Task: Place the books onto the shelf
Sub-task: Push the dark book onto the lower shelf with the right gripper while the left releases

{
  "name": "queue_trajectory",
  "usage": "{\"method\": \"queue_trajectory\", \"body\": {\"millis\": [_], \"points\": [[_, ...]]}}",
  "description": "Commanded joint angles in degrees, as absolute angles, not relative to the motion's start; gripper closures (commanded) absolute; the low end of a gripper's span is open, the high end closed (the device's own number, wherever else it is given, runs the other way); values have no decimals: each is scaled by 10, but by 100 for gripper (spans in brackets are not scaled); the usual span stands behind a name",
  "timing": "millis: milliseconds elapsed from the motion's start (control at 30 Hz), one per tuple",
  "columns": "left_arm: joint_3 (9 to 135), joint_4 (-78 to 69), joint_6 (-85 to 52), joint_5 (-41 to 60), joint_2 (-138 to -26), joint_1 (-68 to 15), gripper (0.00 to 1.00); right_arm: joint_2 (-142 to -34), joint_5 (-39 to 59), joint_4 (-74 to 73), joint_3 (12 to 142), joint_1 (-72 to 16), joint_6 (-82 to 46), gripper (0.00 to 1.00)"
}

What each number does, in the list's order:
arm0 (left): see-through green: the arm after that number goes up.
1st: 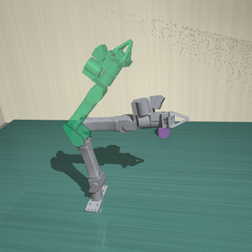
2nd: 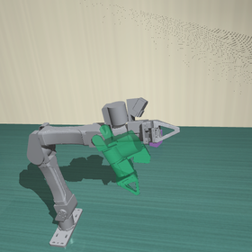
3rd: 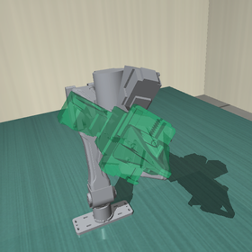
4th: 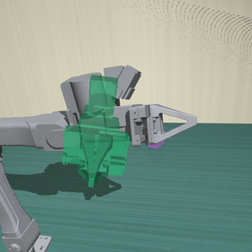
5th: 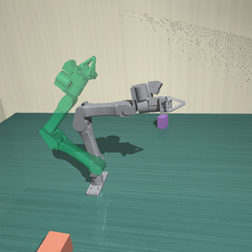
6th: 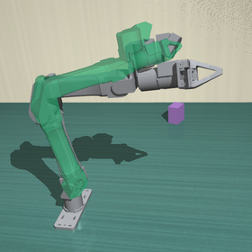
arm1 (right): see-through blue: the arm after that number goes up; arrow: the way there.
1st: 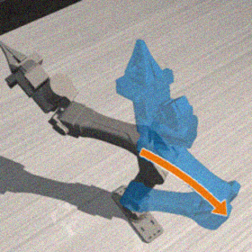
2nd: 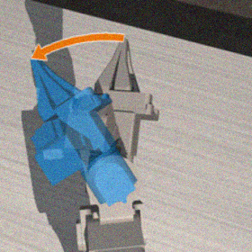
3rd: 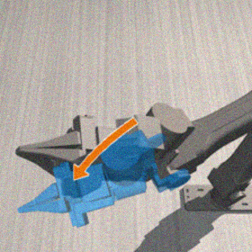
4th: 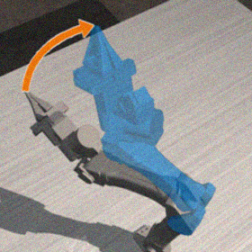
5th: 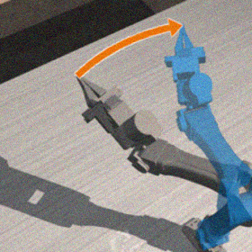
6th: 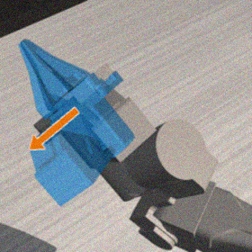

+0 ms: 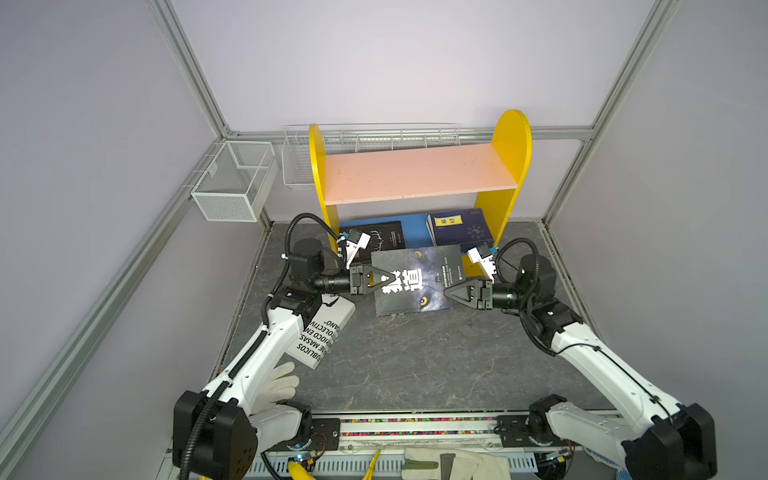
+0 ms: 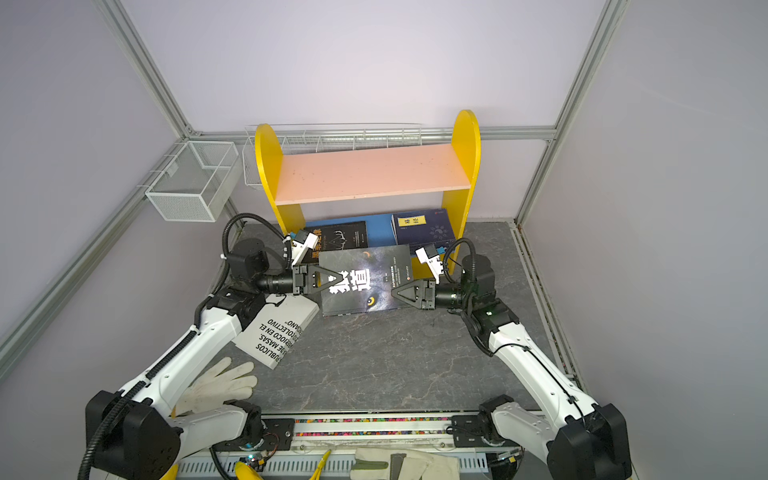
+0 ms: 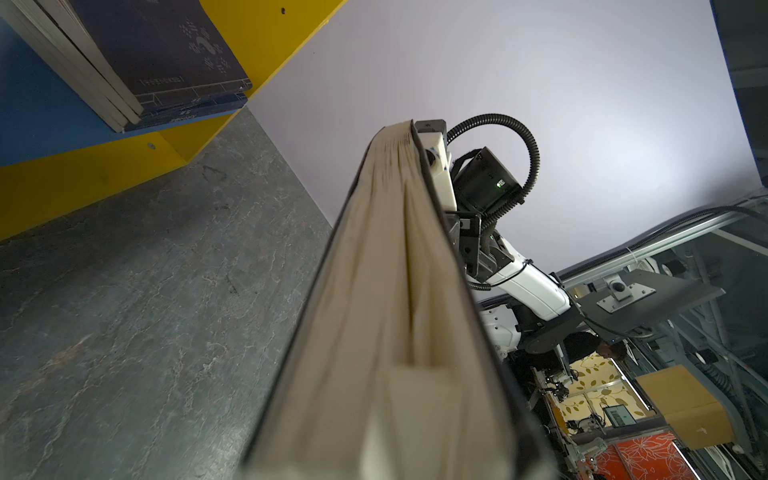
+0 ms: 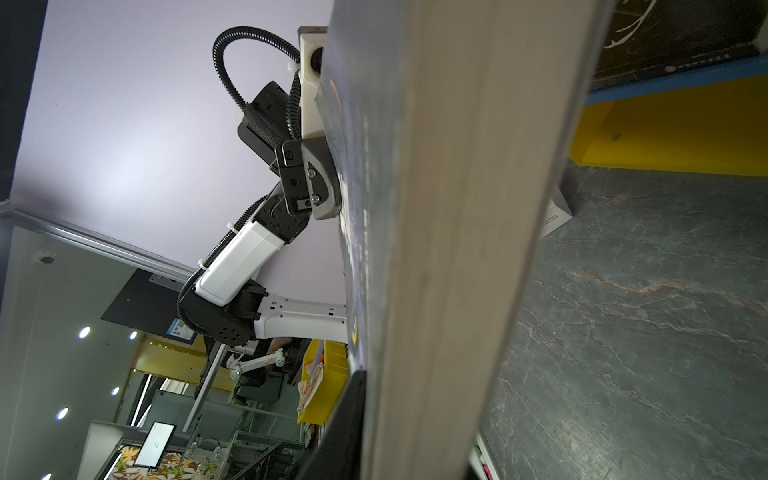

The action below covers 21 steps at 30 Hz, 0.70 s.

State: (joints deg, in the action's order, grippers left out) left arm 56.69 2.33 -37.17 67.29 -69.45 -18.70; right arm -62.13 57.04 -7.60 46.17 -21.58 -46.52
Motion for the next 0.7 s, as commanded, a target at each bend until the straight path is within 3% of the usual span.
{"method": "queue_trajectory", "body": {"millis": [0, 133, 333, 433, 667], "points": [[623, 120, -285, 575, -690, -182, 98, -611, 519, -42, 465, -225, -463, 85], [669, 223, -245, 446, -678, -181, 80, -634, 455, -92, 467, -252, -492, 85], [716, 354, -214, 175, -645, -178, 54, -740, 458, -210, 521, -267, -553, 86], [708, 369, -203, 106, -607, -175, 35, -780, 453, -223, 553, -270, -553, 86], [690, 391, -197, 13, -548, -162, 20, -845, 453, -199, 638, -269, -533, 87]]}}
